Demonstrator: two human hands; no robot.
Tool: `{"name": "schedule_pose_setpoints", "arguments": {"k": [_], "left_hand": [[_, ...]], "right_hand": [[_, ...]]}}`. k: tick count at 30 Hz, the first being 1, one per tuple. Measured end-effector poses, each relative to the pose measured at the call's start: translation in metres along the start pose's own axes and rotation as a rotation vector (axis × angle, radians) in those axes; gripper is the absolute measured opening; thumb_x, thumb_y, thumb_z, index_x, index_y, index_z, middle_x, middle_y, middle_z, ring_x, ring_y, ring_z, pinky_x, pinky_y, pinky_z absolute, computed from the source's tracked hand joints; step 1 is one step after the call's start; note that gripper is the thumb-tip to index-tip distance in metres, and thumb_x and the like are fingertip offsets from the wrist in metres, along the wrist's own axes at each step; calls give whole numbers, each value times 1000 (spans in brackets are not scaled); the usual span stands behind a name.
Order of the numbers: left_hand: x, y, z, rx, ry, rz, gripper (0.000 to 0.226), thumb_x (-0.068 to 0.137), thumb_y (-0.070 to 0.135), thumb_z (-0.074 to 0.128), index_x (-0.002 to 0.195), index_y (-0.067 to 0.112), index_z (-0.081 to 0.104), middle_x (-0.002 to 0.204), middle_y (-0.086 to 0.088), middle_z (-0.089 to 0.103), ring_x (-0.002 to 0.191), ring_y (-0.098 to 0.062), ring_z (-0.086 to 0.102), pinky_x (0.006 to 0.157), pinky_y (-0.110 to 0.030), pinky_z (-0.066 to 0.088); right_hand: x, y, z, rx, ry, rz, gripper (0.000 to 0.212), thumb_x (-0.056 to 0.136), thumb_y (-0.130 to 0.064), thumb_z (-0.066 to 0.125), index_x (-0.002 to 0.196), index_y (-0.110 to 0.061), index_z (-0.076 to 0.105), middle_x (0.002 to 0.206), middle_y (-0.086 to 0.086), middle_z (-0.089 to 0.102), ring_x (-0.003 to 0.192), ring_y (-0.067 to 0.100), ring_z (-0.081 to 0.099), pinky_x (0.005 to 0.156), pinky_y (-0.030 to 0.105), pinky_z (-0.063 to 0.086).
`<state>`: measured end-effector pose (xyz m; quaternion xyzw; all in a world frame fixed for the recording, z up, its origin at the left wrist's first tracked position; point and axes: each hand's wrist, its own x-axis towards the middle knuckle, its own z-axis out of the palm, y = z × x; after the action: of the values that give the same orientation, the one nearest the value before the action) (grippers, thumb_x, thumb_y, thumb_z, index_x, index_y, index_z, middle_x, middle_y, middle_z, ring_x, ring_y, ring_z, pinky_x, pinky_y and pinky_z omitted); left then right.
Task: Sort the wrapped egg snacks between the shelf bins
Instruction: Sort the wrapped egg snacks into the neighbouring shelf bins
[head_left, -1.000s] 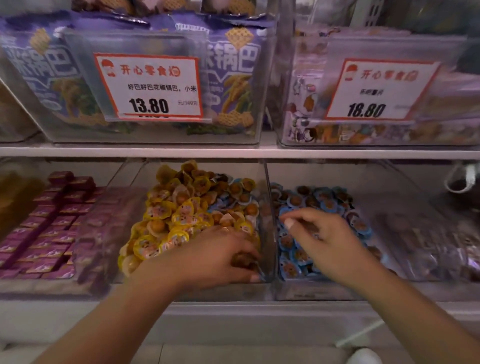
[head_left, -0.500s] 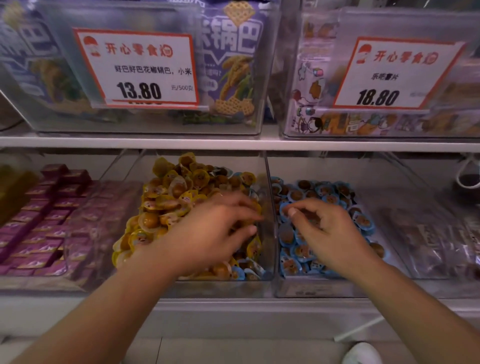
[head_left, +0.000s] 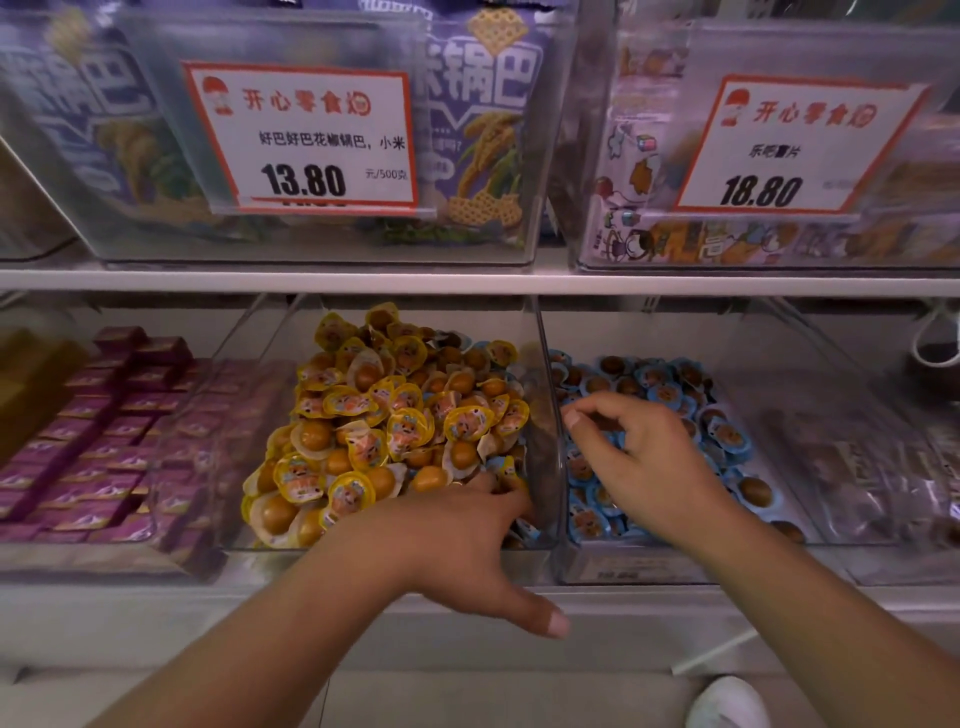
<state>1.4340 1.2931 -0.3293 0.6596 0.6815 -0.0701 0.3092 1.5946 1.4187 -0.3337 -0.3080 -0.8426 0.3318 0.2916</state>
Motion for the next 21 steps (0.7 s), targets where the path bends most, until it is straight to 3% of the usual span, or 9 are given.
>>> {"name": "schedule_pose_setpoints", "arguments": {"k": [3,6,9,12,14,17,21], "left_hand": [[3,-4,-10,-52,-5,31,92,59,87,63,137,46,35,133,11,42,117,-14,49,95,-32,47],[5,-5,-8,-33,45,76,81,64,76,69,133,44,42,123,12,43,112,-13,50,90,-30,48],[4,-10,-8,-103,128,135,68,66,71,71,123,42,50,111,19,46,101,-4,51,80,-24,46],[0,-16,-12,-299,126,168,54,68,68,74,113,42,59,109,25,58,99,6,56,86,-23,51],[1,-17,-12,-276,100,179,56,67,72,72,113,43,59,111,26,60,101,6,57,90,-27,52],[3,-13,-13,-244,52,175,59,67,75,70,115,42,60,117,24,59,107,1,57,95,-33,51],[4,-14,-17,-366,60,209,44,72,58,80,106,36,64,110,20,63,103,-1,59,94,-35,52]], "right_hand": [[-1,1,0,-11,-5,5,15,97,-28,58,100,-26,72,96,-20,70,95,-5,63,82,20,51],[-1,0,0,-21,-4,7,13,97,-27,58,98,-31,71,94,-21,69,93,-7,62,78,14,47],[0,0,0,-34,0,11,13,96,-29,58,97,-33,71,92,-22,69,86,0,66,74,18,50],[2,0,0,-41,-6,3,13,96,-27,59,94,-35,69,91,-23,68,91,-6,63,75,8,45],[3,-2,1,-36,-13,9,14,96,-27,59,93,-38,67,90,-26,67,93,-10,60,74,3,42],[3,-2,1,-43,-10,14,14,96,-27,59,93,-37,67,87,-26,66,90,-11,60,72,2,40],[2,-2,0,-54,-18,17,14,96,-27,58,99,-29,72,92,-21,69,94,-8,62,77,7,43]]}}
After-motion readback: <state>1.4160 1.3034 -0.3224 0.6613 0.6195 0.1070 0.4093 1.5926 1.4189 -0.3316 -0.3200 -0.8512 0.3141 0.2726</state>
